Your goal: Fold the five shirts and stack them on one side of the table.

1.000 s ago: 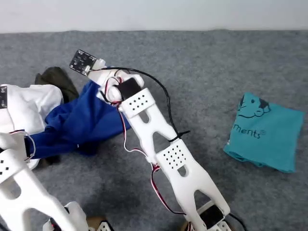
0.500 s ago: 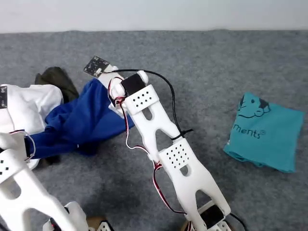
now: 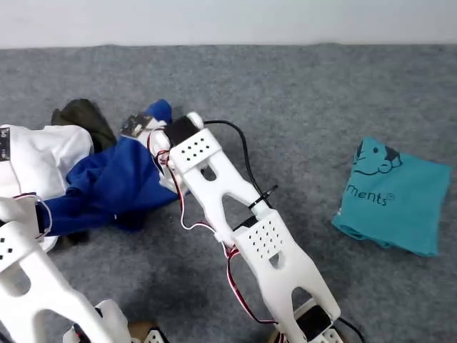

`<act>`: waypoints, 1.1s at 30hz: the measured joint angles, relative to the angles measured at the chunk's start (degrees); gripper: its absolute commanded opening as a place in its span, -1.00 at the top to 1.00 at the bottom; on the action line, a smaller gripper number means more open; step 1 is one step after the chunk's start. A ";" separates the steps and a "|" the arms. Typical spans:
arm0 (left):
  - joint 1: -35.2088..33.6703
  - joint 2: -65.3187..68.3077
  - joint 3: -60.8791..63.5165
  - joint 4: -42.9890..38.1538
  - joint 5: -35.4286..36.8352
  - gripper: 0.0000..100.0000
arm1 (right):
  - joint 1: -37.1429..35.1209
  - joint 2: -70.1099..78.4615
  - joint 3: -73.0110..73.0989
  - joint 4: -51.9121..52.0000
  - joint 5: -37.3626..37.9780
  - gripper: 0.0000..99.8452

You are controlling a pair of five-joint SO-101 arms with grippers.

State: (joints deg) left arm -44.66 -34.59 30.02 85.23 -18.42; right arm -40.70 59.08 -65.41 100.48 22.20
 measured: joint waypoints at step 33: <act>2.20 -0.09 3.96 0.00 0.00 0.99 | 6.33 -15.30 11.87 0.09 4.22 0.98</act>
State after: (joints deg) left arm -42.46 -34.68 33.98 85.23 -18.42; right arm -34.37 43.78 -53.54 100.57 26.42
